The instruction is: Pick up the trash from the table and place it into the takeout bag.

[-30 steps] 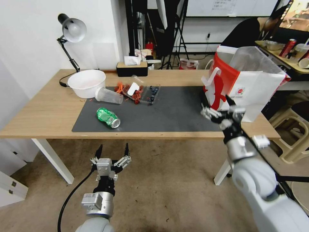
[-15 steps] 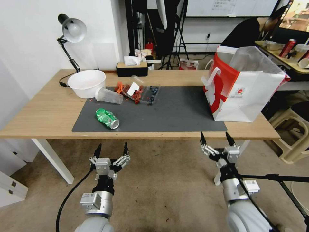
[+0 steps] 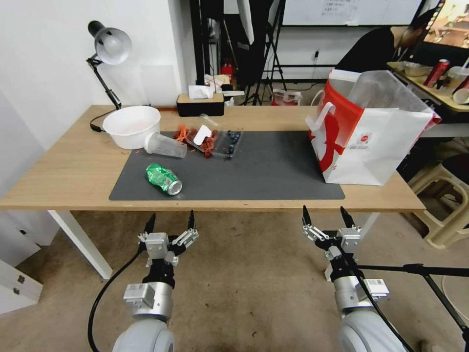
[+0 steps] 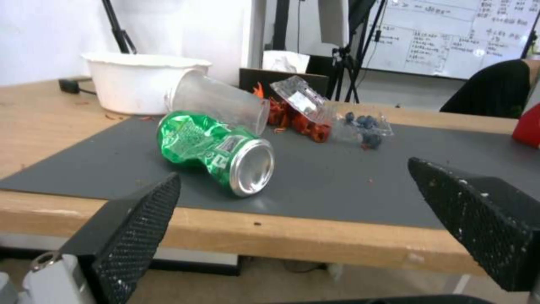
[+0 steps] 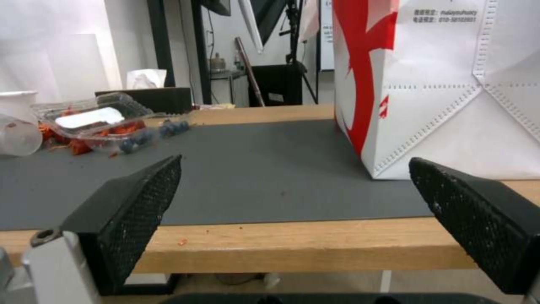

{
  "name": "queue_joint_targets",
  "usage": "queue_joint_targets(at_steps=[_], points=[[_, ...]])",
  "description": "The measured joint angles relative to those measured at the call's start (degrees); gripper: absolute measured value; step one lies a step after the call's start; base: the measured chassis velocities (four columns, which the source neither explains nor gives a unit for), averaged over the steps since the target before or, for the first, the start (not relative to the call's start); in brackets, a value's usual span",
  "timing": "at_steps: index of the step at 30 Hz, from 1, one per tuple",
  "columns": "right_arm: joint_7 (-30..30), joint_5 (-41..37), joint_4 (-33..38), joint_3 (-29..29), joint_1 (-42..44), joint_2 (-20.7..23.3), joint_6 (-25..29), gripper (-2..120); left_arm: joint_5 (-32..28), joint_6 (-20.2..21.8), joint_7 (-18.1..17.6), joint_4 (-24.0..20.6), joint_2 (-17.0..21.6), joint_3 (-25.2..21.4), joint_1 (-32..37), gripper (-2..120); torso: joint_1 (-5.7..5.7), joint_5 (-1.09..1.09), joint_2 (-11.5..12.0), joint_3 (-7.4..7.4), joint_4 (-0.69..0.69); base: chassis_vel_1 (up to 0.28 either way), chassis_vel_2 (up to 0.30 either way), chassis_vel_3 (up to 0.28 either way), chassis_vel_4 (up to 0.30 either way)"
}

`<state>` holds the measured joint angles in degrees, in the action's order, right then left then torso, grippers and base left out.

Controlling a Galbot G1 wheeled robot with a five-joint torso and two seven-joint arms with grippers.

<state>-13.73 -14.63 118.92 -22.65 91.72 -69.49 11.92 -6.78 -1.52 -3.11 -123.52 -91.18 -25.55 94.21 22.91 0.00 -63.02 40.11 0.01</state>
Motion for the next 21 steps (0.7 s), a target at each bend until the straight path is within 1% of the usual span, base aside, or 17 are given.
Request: queue_joint_targets(at_steps=[1, 2, 5, 6, 9, 10, 12, 13, 16, 17, 19, 20, 21], points=[[-0.1, 0.1, 0.0, 0.0, 0.0, -0.1, 0.0, 100, -1.0, 1.0, -0.3, 0.0, 0.5, 0.0, -0.8, 100, 0.0, -0.01, 0.0, 0.0, 0.0, 0.0, 0.0, 0.0, 0.0], [-0.1, 0.1, 0.0, 0.0, 0.0, -0.1, 0.0, 100, -1.0, 1.0, -0.3, 0.0, 0.5, 0.0, -0.8, 100, 0.0, -0.01, 0.0, 0.0, 0.0, 0.0, 0.0, 0.0, 0.0], [-0.2, 0.4, 0.0, 0.1, 0.2, -0.3, -0.1, 100, -3.2, 3.8, -1.6, -0.1, 1.6, 0.0, -2.9, 100, 0.0, 0.0, 0.0, 0.0, -0.01, 0.0, 0.0, 0.0, 0.0], [-0.2, 0.4, 0.0, 0.1, 0.2, -0.3, -0.1, 100, -3.2, 3.8, -1.6, -0.1, 1.6, 0.0, -2.9, 100, 0.0, 0.0, 0.0, 0.0, -0.01, 0.0, 0.0, 0.0, 0.0], [-0.3, 0.8, 0.0, 0.0, 0.4, -0.7, -0.1, 100, -6.4, 7.6, -4.5, -0.5, 2.8, 0.5, -5.8, 100, 0.0, 0.0, 0.0, 0.0, -0.01, 0.0, 0.0, 0.0, 0.0], [-0.3, 0.8, 0.0, 0.0, 0.4, -0.7, -0.1, 100, -6.4, 7.6, -4.5, -0.5, 2.8, 0.5, -5.8, 100, 0.0, 0.0, 0.0, 0.0, -0.01, 0.0, 0.0, 0.0, 0.0], [-0.4, 1.2, 0.1, 0.1, 0.3, -1.0, -0.4, 100, -8.9, 10.3, -6.6, -0.4, 3.4, 0.9, -8.1, 100, 0.0, 0.0, 0.0, 0.0, -0.01, 0.0, 0.0, 0.0, 0.0], [-0.4, 1.2, 0.1, 0.1, 0.3, -1.0, -0.4, 100, -8.9, 10.3, -6.6, -0.4, 3.4, 0.9, -8.1, 100, 0.0, 0.0, 0.0, 0.0, -0.01, 0.0, 0.0, 0.0, 0.0], [-0.5, 1.6, 0.1, 0.4, 0.0, -1.4, -0.7, 100, -11.9, 12.7, -8.6, 0.5, 4.0, 1.3, -10.8, 100, 0.0, 0.0, 0.0, 0.0, -0.01, 0.0, 0.0, 0.0, 0.0], [-0.5, 1.6, 0.1, 0.4, 0.0, -1.4, -0.7, 100, -11.9, 12.7, -8.6, 0.5, 4.0, 1.3, -10.8, 100, 0.0, 0.0, 0.0, 0.0, -0.01, 0.0, 0.0, 0.0, 0.0], [-0.6, 2.0, 0.1, 0.5, 0.0, -1.6, -0.8, 100, -13.6, 14.0, -9.8, 1.5, 4.6, 1.5, -12.7, 100, 0.0, 0.0, 0.0, 0.0, -0.01, 0.0, 0.0, 0.0, 0.0], [-0.7, 2.1, 0.1, 0.6, 0.0, -1.7, -1.0, 100, -15.0, 15.0, -10.9, 2.2, 5.3, 1.6, -13.9, 100, 0.0, 0.0, 0.0, 0.01, -0.01, 0.0, 0.0, 0.0, 0.0], [-0.7, 2.1, 0.1, 0.6, 0.0, -1.7, -1.0, 100, -15.0, 15.0, -10.9, 2.2, 5.3, 1.6, -13.9, 100, 0.0, 0.0, 0.0, 0.01, -0.01, 0.0, 0.0, 0.0, 0.0]])
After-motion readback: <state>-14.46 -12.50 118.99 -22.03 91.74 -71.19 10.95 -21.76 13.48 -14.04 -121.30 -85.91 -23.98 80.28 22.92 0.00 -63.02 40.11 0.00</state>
